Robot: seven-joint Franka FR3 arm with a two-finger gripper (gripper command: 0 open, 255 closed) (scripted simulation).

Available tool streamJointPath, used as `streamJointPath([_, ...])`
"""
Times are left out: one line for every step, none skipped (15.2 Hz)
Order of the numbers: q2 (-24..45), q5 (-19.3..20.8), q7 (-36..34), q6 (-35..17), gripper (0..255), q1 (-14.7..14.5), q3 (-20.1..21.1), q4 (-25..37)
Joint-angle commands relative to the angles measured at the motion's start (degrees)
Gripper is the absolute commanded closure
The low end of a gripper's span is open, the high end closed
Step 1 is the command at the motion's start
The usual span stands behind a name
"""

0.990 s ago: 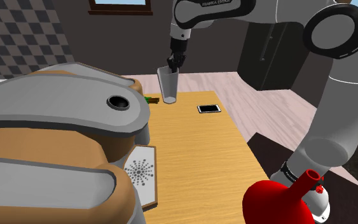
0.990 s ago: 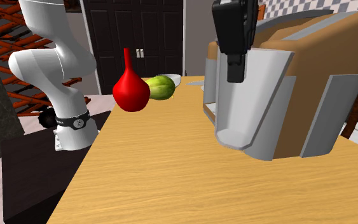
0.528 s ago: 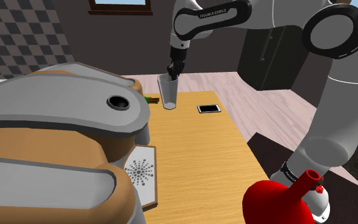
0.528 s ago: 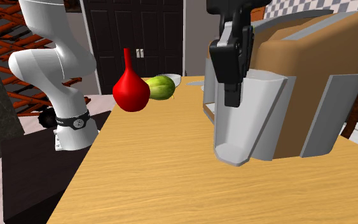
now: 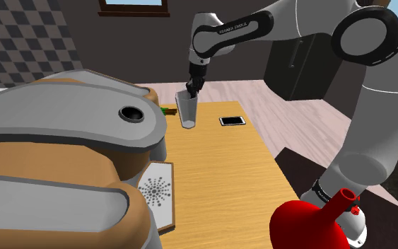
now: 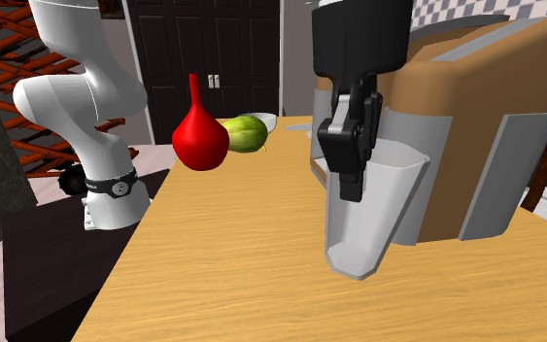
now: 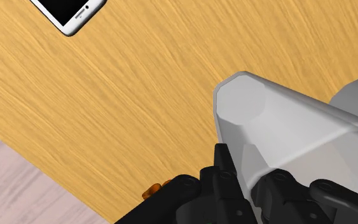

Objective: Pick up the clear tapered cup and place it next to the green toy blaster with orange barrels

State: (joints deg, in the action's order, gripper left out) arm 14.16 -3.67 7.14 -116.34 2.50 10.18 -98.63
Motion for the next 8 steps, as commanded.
streamJointPath([0.07, -0.03, 0.06, -1.47, 255, -0.02, 0.02, -1.35])
streamJointPath([0.28, -0.02, 0.1, -2.17, 255, -0.03, 0.01, -1.84])
streamJointPath([0.49, 0.0, 0.14, -2.87, 255, -0.05, 0.0, -2.33])
streamJointPath([0.72, 0.02, 0.18, -3.57, 255, -0.06, -0.01, -2.8])
streamJointPath([0.96, 0.03, 0.22, -4.26, 255, -0.07, -0.01, -3.26])
streamJointPath([1.21, 0.06, 0.25, -4.95, 255, -0.08, -0.02, -3.7])
streamJointPath([1.48, 0.08, 0.29, -5.64, 255, -0.1, -0.03, -4.13])
streamJointPath([1.96, 0.12, 0.35, -6.84, 255, -0.12, -0.05, -4.85])
